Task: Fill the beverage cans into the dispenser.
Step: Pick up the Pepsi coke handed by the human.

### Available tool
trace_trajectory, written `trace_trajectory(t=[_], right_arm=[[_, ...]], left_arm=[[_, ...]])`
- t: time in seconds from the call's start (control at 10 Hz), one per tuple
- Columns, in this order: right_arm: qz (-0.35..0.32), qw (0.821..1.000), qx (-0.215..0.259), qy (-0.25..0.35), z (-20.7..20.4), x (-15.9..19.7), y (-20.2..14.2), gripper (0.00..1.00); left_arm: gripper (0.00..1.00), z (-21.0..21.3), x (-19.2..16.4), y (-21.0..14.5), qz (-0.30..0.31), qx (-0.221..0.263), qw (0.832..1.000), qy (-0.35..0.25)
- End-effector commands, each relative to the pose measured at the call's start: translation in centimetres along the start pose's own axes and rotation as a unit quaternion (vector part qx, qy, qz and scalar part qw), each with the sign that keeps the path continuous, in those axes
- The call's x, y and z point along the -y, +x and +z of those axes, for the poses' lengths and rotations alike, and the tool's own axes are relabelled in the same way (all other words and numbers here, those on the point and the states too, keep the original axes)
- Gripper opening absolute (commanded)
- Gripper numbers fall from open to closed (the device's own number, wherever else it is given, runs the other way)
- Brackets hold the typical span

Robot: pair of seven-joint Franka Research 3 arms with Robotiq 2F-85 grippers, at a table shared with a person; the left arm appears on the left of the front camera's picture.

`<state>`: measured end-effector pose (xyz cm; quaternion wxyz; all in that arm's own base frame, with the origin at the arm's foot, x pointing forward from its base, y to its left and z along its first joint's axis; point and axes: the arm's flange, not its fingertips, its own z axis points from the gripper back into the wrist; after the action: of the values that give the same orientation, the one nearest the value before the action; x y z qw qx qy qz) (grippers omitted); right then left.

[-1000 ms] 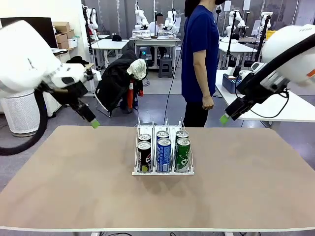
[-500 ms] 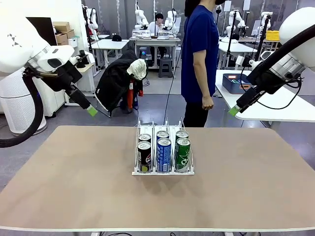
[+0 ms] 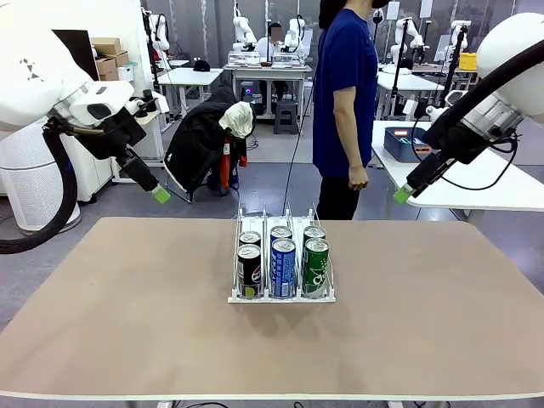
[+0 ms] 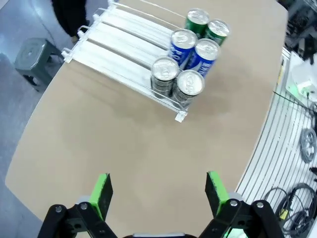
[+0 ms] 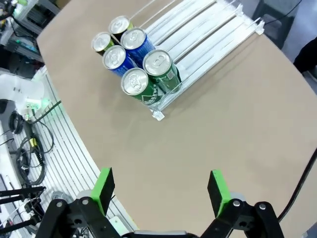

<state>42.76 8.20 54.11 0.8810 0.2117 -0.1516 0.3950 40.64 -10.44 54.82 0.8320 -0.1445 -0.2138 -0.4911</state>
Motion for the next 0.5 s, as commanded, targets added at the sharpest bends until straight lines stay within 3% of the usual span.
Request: trace_trajectory(t=[0.0,0.2,0.4], right_arm=[[0.026,1.0,-0.014,-0.011,2.5,1.2,1.2,1.0],[0.023,0.999,-0.004,-0.023,5.3,0.7,2.7,1.0],[0.032,0.998,0.016,-0.048,8.1,0.1,4.1,1.0]], left_arm=[[1.0,2.5,-1.1,0.5,-0.035,0.006,0.999,-0.041],[1.0,5.0,-1.5,1.5,-0.063,-0.002,0.998,-0.012],[1.0,7.3,-1.9,2.5,-0.038,0.01,0.999,0.031]])
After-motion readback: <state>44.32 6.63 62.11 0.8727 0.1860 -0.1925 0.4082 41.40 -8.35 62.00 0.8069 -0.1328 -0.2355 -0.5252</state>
